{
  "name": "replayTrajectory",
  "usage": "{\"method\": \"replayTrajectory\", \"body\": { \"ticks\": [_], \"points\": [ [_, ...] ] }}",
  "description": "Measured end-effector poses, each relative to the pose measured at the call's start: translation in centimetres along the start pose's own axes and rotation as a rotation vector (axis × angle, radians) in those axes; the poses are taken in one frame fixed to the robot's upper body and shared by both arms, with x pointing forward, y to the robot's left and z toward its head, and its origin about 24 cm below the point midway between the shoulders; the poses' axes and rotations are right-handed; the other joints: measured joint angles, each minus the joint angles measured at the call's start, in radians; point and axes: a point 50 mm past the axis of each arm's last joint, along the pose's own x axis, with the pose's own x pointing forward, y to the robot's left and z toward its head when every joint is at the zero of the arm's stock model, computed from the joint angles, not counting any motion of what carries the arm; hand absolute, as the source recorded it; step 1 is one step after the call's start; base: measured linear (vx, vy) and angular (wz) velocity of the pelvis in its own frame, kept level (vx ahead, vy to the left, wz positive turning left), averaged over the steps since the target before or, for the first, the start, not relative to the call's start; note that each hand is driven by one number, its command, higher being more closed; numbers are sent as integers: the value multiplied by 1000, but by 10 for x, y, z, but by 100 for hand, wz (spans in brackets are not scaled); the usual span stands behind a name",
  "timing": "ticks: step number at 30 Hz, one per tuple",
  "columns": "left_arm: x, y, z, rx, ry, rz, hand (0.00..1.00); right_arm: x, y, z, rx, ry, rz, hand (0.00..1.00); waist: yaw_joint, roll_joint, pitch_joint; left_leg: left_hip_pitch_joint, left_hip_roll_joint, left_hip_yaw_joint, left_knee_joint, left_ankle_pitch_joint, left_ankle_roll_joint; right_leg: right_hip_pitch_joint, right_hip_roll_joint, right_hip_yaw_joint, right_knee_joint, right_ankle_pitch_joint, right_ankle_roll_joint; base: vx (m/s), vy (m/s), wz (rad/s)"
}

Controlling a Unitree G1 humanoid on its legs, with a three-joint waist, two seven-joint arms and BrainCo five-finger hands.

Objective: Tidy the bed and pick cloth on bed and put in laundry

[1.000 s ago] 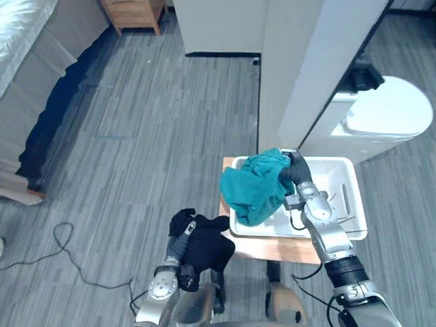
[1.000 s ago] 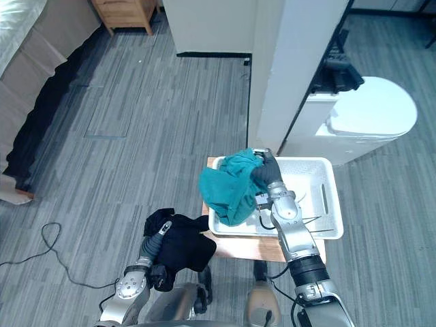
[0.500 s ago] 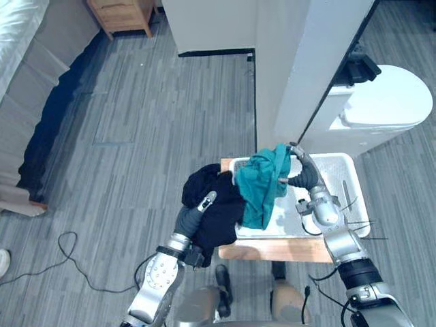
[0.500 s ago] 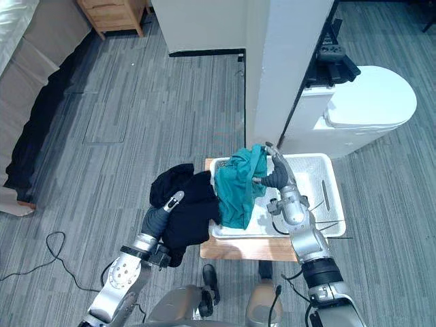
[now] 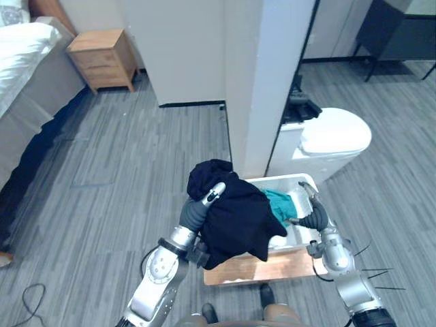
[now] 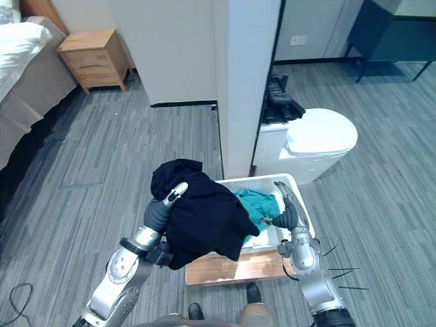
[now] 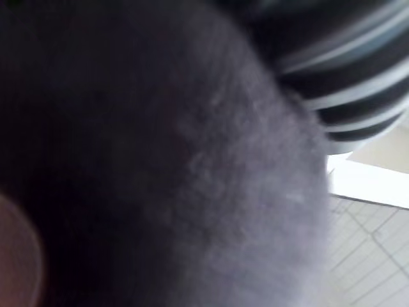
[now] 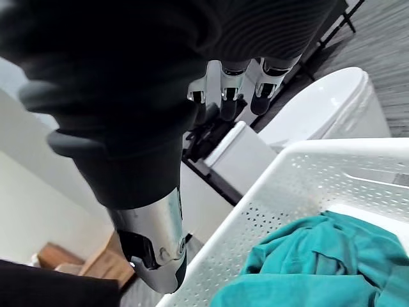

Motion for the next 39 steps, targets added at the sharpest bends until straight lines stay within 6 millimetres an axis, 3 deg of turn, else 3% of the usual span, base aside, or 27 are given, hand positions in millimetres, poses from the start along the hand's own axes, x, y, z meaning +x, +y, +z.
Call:
{"method": "replayTrajectory", "body": {
  "ticks": [3,5,7,10,12,17,18,19,22,25,31,34,36,39],
  "points": [
    [13,16,-28,139,132,82,100,-6,3,-8,26,50,10,0,-24,-18,-2,-14,1,37,-16,8,-8,-39,6,38,3,-1,-2,-70,-23,-32],
    [25,25,-36,212,173,111,100,-7,3,-10,46,68,6,0,-47,-37,9,-38,2,66,-12,10,-11,-78,9,64,10,8,12,-59,-35,-40],
    [39,36,-38,287,187,144,100,-7,2,-10,85,76,-26,0,-67,-56,26,-69,4,88,6,9,-12,-114,11,84,18,22,29,-28,-24,-33],
    [68,45,-26,376,142,194,100,-2,-2,-6,145,72,-68,0,-98,-84,97,-110,15,134,80,-26,10,-149,13,131,30,40,47,-16,-3,-38],
    [91,50,-10,440,82,247,100,3,-8,-2,174,54,-102,0,-119,-73,149,-187,42,160,198,-91,20,-201,21,169,37,73,61,-9,36,-44],
    [123,59,19,544,-20,358,100,12,-20,21,223,-51,-145,0,-155,-29,265,-320,126,192,436,-204,44,-286,64,214,70,114,66,-19,91,-45],
    [130,55,25,540,-41,362,0,11,-20,24,241,-65,-147,0,-156,-22,292,-367,158,193,516,-225,39,-332,86,214,127,101,66,-53,94,-25],
    [132,53,26,540,-45,362,0,10,-20,25,243,-67,-144,0,-154,-22,299,-384,172,193,547,-236,39,-352,95,211,160,87,66,-61,90,-23],
    [136,38,22,505,-35,322,0,-4,-20,33,264,-125,-149,0,-147,-20,327,-467,225,191,726,-303,57,-461,124,183,391,-57,72,-113,63,14],
    [132,26,7,477,32,265,0,-8,-24,45,276,-200,-163,0,-118,-18,334,-491,239,196,785,-350,69,-508,124,161,497,-125,74,-101,3,20],
    [111,20,-18,439,107,233,0,-13,-21,44,281,-205,-164,0,-81,-16,332,-442,233,189,760,-345,53,-447,110,140,474,-129,55,-69,-37,14],
    [93,11,-20,379,70,220,0,-19,-15,31,273,-157,-145,0,-70,-16,315,-344,178,182,622,-293,34,-336,81,127,348,-93,46,47,-31,21],
    [73,13,-21,326,54,263,0,-20,-5,5,251,-43,-103,0,-71,-1,233,-308,135,163,510,-237,31,-278,54,109,235,-51,40,184,-58,30],
    [59,30,-8,280,-5,360,0,-23,-1,-24,229,84,-94,0,-66,21,192,-246,113,125,432,-192,33,-194,36,71,167,-31,43,236,-64,41]
  ]
}}
